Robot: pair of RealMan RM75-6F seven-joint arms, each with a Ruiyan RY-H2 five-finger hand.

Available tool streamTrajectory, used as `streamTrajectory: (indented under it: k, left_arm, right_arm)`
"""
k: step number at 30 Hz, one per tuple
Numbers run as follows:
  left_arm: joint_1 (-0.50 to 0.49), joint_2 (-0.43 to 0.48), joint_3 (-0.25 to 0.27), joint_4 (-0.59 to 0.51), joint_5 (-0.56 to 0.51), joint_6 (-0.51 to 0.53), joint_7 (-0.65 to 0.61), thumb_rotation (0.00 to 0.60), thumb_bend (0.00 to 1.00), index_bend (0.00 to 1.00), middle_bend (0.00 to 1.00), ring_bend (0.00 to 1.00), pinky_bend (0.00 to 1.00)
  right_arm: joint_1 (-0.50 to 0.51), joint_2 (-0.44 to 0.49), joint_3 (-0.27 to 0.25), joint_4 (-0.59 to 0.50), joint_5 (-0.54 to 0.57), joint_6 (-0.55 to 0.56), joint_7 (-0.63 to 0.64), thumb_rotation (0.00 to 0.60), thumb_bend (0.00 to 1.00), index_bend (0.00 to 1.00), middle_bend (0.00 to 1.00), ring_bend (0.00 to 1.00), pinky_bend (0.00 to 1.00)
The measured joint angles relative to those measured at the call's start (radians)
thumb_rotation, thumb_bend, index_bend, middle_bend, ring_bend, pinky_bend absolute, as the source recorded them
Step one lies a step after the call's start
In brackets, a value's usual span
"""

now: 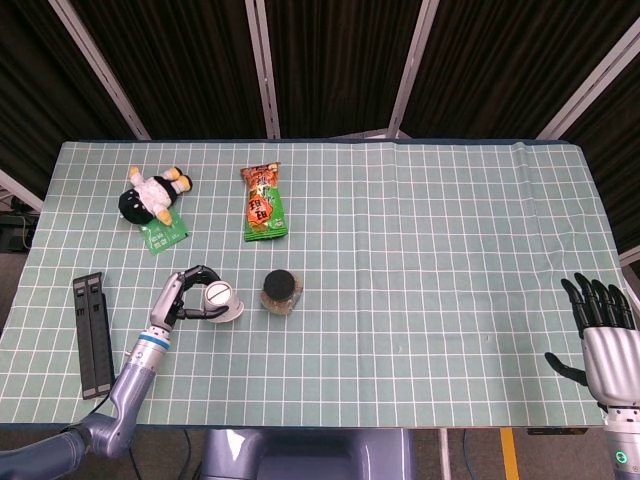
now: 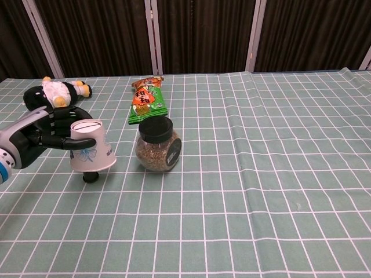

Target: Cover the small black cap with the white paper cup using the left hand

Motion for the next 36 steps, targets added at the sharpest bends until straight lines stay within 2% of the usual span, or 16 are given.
streamTrajectory:
  k: [2, 4, 6, 9, 11, 13, 18, 24, 27, 30, 36]
  left_arm:
    - [0.001, -0.007, 0.005, 0.012, 0.002, 0.002, 0.003, 0.600, 0.00, 0.50, 0.42, 0.37, 0.29]
    - [0.001, -0.012, 0.011, 0.024, 0.004, 0.001, 0.003, 0.600, 0.00, 0.46, 0.34, 0.29, 0.21]
    - [0.000, -0.015, 0.018, 0.035, 0.007, -0.003, 0.002, 0.600, 0.00, 0.33, 0.18, 0.13, 0.09]
    - [-0.002, -0.012, 0.031, 0.047, 0.017, -0.012, -0.006, 0.600, 0.00, 0.13, 0.02, 0.00, 0.00]
    - [-0.001, -0.010, 0.033, 0.056, 0.021, -0.008, -0.020, 0.600, 0.00, 0.05, 0.00, 0.00, 0.00]
    - [0.001, -0.008, 0.034, 0.061, 0.022, -0.001, -0.032, 0.600, 0.00, 0.01, 0.00, 0.00, 0.00]
    - [0.010, 0.010, 0.035, 0.051, 0.027, 0.017, -0.066, 0.600, 0.00, 0.00, 0.00, 0.00, 0.00]
    - [0.035, 0.076, 0.027, -0.005, 0.052, 0.115, -0.067, 0.600, 0.00, 0.00, 0.00, 0.00, 0.00]
    - [0.049, 0.129, 0.024, -0.055, 0.065, 0.169, 0.013, 0.600, 0.00, 0.00, 0.00, 0.00, 0.00]
    - [0.066, 0.188, 0.024, -0.123, 0.070, 0.198, 0.167, 0.600, 0.00, 0.00, 0.00, 0.00, 0.00]
    - [0.119, 0.356, 0.047, -0.339, 0.065, 0.247, 0.632, 0.600, 0.00, 0.00, 0.00, 0.00, 0.00]
  right_arm:
    - [0.000, 0.001, 0.000, 0.000, 0.001, -0.002, 0.001, 0.600, 0.00, 0.00, 0.00, 0.00, 0.00]
    - [0.001, 0.001, -0.001, -0.001, 0.001, -0.004, -0.001, 0.600, 0.00, 0.00, 0.00, 0.00, 0.00]
    - [0.002, 0.001, -0.001, -0.002, 0.001, -0.005, -0.003, 0.600, 0.00, 0.00, 0.00, 0.00, 0.00]
    - [0.003, -0.001, -0.001, -0.003, 0.003, -0.008, -0.007, 0.600, 0.00, 0.00, 0.00, 0.00, 0.00]
    - [0.004, -0.001, -0.001, -0.003, 0.004, -0.008, -0.008, 0.600, 0.00, 0.00, 0.00, 0.00, 0.00]
    - [0.004, -0.001, 0.000, -0.004, 0.004, -0.007, -0.009, 0.600, 0.00, 0.00, 0.00, 0.00, 0.00]
    - [0.003, 0.000, -0.002, -0.008, -0.001, -0.005, -0.007, 0.600, 0.00, 0.00, 0.00, 0.00, 0.00]
    - [0.000, 0.005, -0.008, -0.017, -0.023, 0.004, -0.003, 0.600, 0.00, 0.00, 0.00, 0.00, 0.00]
    - [0.000, 0.008, -0.011, -0.021, -0.033, 0.006, 0.001, 0.600, 0.00, 0.00, 0.00, 0.00, 0.00]
    - [0.000, 0.010, -0.014, -0.025, -0.042, 0.006, 0.005, 0.600, 0.00, 0.00, 0.00, 0.00, 0.00]
    - [0.000, 0.017, -0.018, -0.036, -0.064, 0.012, 0.023, 0.600, 0.00, 0.00, 0.00, 0.00, 0.00]
